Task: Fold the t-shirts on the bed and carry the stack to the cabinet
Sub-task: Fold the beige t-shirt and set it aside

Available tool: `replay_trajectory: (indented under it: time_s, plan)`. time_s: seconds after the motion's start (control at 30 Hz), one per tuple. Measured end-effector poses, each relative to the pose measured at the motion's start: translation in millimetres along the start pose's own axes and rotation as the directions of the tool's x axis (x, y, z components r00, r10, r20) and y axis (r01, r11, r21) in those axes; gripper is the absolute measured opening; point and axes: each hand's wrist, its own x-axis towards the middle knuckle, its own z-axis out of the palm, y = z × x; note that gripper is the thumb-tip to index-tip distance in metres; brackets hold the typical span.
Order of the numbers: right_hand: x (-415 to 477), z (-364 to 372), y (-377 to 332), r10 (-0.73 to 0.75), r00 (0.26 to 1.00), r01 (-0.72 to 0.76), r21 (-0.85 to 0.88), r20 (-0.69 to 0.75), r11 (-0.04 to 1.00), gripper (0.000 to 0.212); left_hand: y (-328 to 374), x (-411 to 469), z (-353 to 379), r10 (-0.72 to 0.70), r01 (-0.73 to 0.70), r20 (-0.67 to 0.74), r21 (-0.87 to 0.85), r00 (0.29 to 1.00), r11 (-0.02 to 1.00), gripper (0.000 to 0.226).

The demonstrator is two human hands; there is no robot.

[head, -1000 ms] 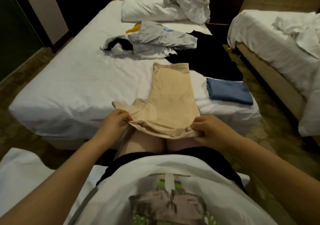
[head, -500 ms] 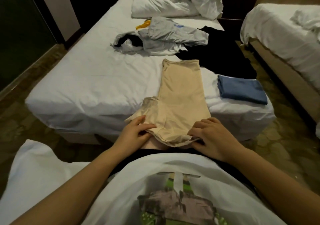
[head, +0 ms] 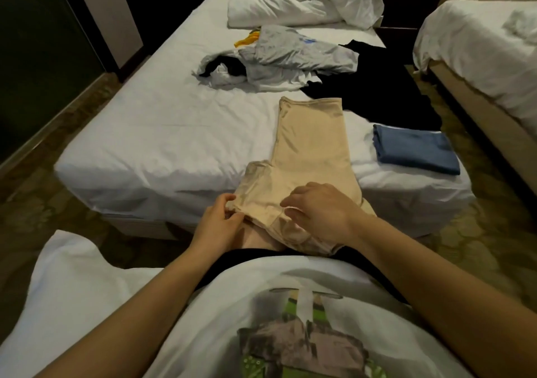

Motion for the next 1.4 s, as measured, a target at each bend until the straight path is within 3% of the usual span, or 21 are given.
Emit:
replay_trajectory:
  time_s: [0.17, 0.33, 0.43, 0.47, 0.53, 0.57, 0.63, 0.67, 0.7, 0.77, 0.83, 0.93, 1.03, 1.17, 1.3, 1.4]
  plan:
    - [10.0, 22.6, -12.9, -0.046, 0.999, 0.046, 0.012, -0.012, 0.999, 0.035, -1.1, -2.8, 3.1, -0.022, 0.018, 0.049, 0.070, 0.999, 0.997, 0.045]
    - [7.3, 28.8, -19.1, 0.003, 1.000, -0.005, 0.144, 0.015, 0.990, 0.041, 8.4, 6.2, 13.3, -0.068, 0.072, 0.123, -0.031, 0.990, 0.997, 0.053]
    - [6.6, 31.4, -18.9, 0.006, 1.000, -0.007, 0.188, 0.008, 0.982, 0.044, 10.6, 9.7, 18.5, -0.105, 0.114, 0.087, -0.107, 0.991, 0.988, 0.058]
    - [6.3, 32.5, -18.5, 0.006, 1.000, -0.006, 0.203, 0.004, 0.979, 0.044, 11.4, 10.7, 20.2, -0.090, 0.094, 0.059, -0.064, 0.994, 0.994, 0.061]
    - [5.4, 34.0, -17.0, 0.003, 1.000, -0.001, 0.230, -0.007, 0.973, 0.042, 16.3, 8.5, 24.0, 0.048, -0.051, 0.024, 0.156, 0.999, 0.986, 0.065]
    - [4.6, 33.8, -16.9, -0.008, 1.000, 0.010, 0.241, -0.008, 0.971, 0.039, 19.6, 6.4, 25.1, 0.196, -0.195, 0.020, 0.260, 0.980, 0.946, 0.064]
    - [1.0, 30.8, -16.2, -0.020, 1.000, 0.018, 0.253, 0.002, 0.967, 0.031, 25.2, 7.4, 27.5, 0.551, -0.552, 0.107, 0.336, 0.828, 0.763, 0.057]
    - [-2.1, 28.5, -14.6, -0.007, 1.000, 0.005, 0.261, 0.010, 0.965, 0.029, 23.0, 11.0, 31.5, 0.666, -0.681, 0.177, 0.333, 0.725, 0.653, 0.056]
    - [-6.2, 26.6, -12.3, 0.010, 1.000, -0.014, 0.267, 0.014, 0.964, 0.029, 23.7, 11.4, 31.3, 0.688, -0.747, 0.294, 0.312, 0.664, 0.588, 0.056]
    - [-15.6, 23.7, -6.1, 0.037, 0.999, -0.040, 0.252, 0.019, 0.967, 0.029, 27.3, 8.2, 25.9, 0.620, -0.765, 0.452, 0.302, 0.641, 0.570, 0.064]
    - [-24.8, 21.4, -0.4, 0.033, 0.999, -0.038, 0.237, 0.027, 0.971, 0.029, 24.3, 8.3, 24.7, 0.649, -0.763, 0.410, 0.248, 0.641, 0.597, 0.072]
    - [-38.0, 16.6, 4.3, 0.032, 0.999, -0.037, 0.242, 0.026, 0.970, 0.039, 15.0, 12.1, 22.9, 0.671, -0.750, 0.345, 0.205, 0.657, 0.629, 0.059]
    - [-48.6, 17.5, 11.0, 0.036, 0.998, -0.045, 0.179, 0.053, 0.983, 0.052, 6.2, 16.1, 18.4, 0.642, -0.739, 0.376, 0.227, 0.668, 0.635, 0.060]
    - [-55.3, 22.0, 12.5, 0.106, 0.994, -0.100, 0.193, -0.020, 0.976, 0.053, 5.6, 16.4, 9.3, 0.570, -0.739, 0.504, 0.244, 0.649, 0.627, 0.070]
    - [-51.6, 18.5, 4.3, 0.186, 0.979, -0.165, 0.206, -0.086, 0.965, 0.035, 10.5, 15.5, 7.3, 0.509, -0.736, 0.561, 0.313, 0.653, 0.600, 0.083]
    - [-51.1, 14.4, 5.9, 0.275, 0.960, -0.244, 0.339, -0.048, 0.909, 0.014, 12.5, 17.6, 7.4, 0.533, -0.746, 0.541, 0.323, 0.650, 0.582, 0.075]
